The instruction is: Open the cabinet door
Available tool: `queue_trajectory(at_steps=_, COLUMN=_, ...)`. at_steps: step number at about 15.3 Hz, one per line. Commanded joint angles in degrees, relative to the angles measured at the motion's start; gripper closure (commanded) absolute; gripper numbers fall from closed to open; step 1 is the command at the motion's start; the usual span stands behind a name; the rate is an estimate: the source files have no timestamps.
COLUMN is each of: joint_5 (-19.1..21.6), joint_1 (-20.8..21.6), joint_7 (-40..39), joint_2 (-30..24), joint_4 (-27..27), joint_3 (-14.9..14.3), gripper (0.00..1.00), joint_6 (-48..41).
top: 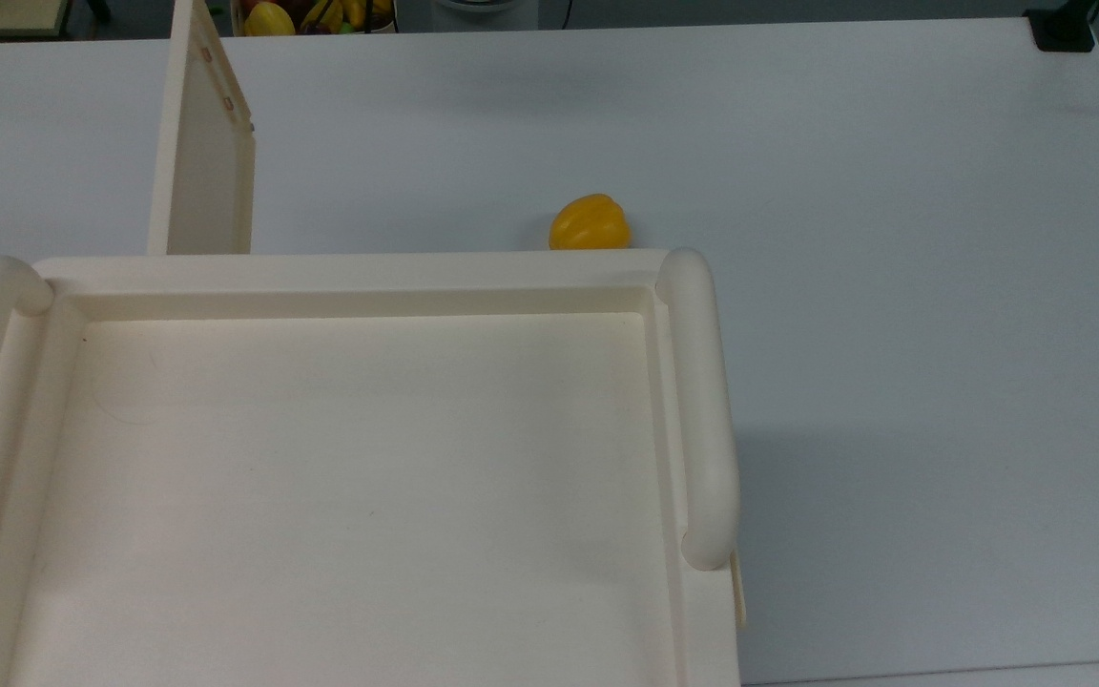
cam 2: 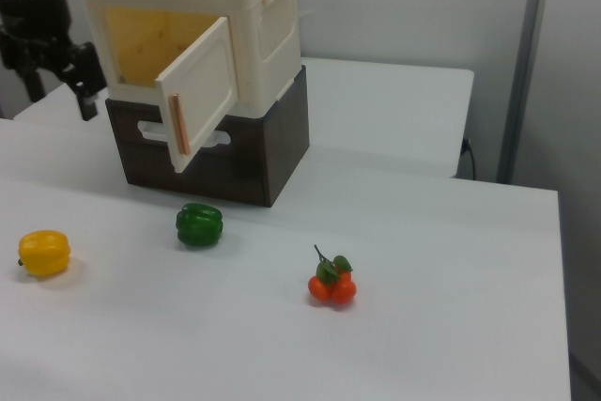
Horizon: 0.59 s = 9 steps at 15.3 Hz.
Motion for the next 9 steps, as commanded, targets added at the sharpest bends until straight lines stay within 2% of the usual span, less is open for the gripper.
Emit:
queue_trajectory(at_steps=1, joint_5=0.29, joint_1=3.05, joint_7=-0.50, joint_2=0.54, joint_4=-0.83, joint_3=0.56, gripper=0.00, joint_6=0.47)
queue_trajectory(at_steps=5, joint_5=0.55, joint_1=4.72, joint_7=-0.58, joint_2=2.04, joint_4=-4.08, joint_3=0.65, gripper=0.00, joint_6=10.48)
queue_trajectory(at_steps=9, joint_5=0.55, joint_1=4.81, joint_7=-0.58, joint_2=2.48, joint_4=-4.08, joint_3=0.65, gripper=0.00, joint_6=10.76)
